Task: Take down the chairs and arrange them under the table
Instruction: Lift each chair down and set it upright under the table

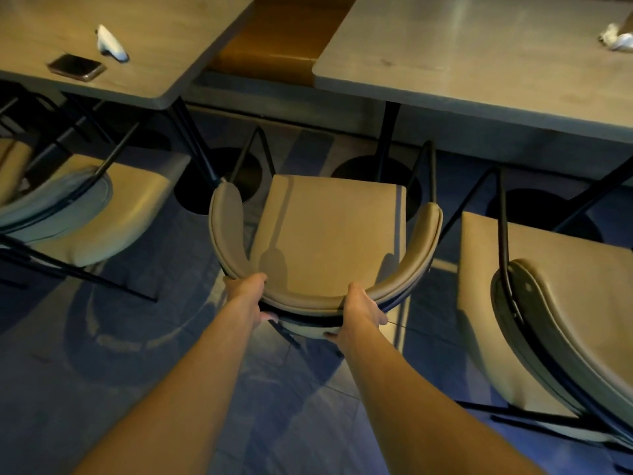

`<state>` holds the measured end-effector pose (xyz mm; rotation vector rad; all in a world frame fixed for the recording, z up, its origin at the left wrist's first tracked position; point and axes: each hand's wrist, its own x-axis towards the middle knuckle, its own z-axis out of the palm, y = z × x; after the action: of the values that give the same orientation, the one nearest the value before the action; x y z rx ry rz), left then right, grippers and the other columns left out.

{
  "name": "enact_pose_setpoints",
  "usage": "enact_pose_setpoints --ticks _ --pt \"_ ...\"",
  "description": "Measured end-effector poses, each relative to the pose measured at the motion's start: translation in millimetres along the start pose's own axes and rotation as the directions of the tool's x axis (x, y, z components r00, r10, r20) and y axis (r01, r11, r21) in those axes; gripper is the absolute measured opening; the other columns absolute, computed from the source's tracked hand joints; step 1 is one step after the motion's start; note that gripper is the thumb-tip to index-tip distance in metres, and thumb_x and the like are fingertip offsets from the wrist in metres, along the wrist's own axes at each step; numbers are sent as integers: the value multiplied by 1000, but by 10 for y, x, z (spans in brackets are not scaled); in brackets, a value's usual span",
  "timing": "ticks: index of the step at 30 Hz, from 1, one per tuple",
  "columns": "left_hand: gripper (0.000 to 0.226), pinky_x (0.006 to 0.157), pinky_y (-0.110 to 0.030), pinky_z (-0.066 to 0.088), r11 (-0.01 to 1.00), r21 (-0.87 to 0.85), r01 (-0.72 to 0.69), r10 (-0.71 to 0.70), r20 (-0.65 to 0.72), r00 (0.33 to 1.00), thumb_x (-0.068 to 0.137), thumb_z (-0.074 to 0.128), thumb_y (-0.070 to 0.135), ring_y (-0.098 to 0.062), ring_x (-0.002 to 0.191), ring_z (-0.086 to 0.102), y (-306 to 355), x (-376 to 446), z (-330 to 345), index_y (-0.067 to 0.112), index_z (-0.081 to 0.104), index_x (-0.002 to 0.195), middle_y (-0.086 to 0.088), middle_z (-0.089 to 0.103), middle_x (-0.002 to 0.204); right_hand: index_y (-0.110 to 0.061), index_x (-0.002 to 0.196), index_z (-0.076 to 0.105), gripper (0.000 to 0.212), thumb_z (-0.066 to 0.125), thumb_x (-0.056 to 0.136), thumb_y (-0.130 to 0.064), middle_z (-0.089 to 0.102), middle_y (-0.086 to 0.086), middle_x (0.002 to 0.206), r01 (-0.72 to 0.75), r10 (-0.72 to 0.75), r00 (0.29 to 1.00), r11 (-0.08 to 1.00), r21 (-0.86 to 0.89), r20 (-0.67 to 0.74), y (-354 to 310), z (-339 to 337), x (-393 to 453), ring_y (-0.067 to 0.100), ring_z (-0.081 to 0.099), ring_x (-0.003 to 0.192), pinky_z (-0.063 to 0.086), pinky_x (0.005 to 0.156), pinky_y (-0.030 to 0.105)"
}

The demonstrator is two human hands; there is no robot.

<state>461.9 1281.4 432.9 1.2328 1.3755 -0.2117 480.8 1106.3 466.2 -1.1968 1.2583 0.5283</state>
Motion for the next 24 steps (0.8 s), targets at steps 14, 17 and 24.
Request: enact_pose_setpoints --ticks 14,17,24 --pt "88 96 -60 44 999 10 48 -49 112 992 87 64 50 -34 137 36 105 -354 -126 22 16 155 -1 32 155 -15 145 27 91 78 75 -43 48 15 139 170 -176 977 983 -63 -119 -746 -273 22 41 53 118 49 95 53" --pt "87 94 -64 42 999 -22 43 -40 85 996 84 64 55 -38 136 35 265 -201 -280 25 21 152 -1 32 153 -12 142 32 79 76 80 -35 54 16 129 151 -159 986 977 -150 -48 -820 -336 153 42 59 108 53 87 56" --pt "58 72 -52 52 994 -36 -106 107 12 994 91 63 17 -39 114 57 569 52 -232 21 39 144 -13 55 135 -9 136 40 48 57 92 -20 56 20 119 152 -153 988 951 -268 15 -842 -312 263 38 59 86 50 55 51"
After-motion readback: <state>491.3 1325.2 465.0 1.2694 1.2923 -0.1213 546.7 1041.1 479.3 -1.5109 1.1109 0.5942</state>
